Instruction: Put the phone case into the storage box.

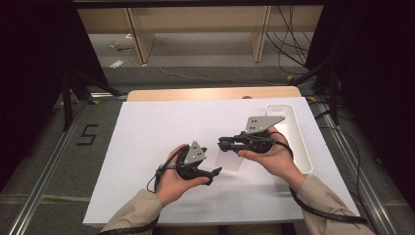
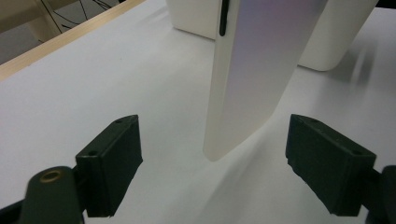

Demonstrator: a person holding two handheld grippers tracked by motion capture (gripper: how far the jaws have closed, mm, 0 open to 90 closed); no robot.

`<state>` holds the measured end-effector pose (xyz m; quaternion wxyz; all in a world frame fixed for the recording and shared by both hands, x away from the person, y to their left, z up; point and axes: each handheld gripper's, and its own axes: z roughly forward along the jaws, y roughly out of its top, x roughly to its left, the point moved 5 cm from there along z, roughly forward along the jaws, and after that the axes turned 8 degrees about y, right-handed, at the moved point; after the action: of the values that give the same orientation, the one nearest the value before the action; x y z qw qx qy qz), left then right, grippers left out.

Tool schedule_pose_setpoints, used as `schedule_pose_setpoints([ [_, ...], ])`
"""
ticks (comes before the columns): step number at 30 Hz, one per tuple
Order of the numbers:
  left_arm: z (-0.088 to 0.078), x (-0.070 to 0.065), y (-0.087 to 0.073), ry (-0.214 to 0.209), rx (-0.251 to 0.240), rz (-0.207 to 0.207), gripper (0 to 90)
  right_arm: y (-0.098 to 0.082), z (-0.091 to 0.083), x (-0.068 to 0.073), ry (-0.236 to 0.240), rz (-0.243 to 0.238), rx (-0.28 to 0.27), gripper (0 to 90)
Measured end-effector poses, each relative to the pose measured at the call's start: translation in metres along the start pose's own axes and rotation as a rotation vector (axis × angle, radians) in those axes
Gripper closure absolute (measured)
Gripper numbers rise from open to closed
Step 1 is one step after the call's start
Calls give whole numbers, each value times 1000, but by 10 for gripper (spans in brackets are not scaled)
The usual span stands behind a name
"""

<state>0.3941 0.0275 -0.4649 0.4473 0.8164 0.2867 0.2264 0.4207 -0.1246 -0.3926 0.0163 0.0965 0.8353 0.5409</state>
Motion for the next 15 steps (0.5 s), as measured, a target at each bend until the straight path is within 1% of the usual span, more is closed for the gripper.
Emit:
schedule_pose_setpoints([
  [8,2,-2,-1,-15,0,7,192,2,-2,1,10,-6,-2,801],
  [15,4,-2,-3,-25,10,16,213,3,-1,2,25,-4,-3,801],
])
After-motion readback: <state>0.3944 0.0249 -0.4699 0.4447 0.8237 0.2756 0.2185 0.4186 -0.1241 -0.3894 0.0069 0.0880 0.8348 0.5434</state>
